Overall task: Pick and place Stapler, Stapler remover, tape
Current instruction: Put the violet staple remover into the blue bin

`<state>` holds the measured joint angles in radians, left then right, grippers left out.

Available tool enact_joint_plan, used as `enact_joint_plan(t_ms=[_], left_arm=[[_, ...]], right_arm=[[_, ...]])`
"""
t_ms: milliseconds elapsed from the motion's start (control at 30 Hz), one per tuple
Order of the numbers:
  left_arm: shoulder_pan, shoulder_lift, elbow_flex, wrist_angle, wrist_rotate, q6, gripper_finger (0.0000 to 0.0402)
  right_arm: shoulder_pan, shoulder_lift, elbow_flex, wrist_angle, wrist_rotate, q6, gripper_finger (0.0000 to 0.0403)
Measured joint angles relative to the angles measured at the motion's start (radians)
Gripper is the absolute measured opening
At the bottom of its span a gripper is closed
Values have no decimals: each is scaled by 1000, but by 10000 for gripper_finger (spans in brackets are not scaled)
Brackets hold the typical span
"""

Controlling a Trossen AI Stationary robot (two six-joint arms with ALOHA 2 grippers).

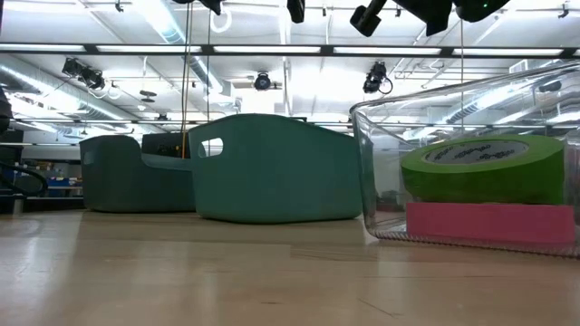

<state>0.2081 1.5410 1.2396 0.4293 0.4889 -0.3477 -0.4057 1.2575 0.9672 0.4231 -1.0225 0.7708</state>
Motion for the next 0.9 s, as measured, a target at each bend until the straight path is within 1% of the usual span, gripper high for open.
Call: enact_joint_plan(t_ms=[233, 900], left_arm=[[0, 0, 0, 0, 0, 1, 143], [0, 0, 0, 0, -1, 3, 76]], right_arm=[[0, 0, 0, 0, 0, 0, 1], [0, 0, 0, 0, -1, 3, 2]])
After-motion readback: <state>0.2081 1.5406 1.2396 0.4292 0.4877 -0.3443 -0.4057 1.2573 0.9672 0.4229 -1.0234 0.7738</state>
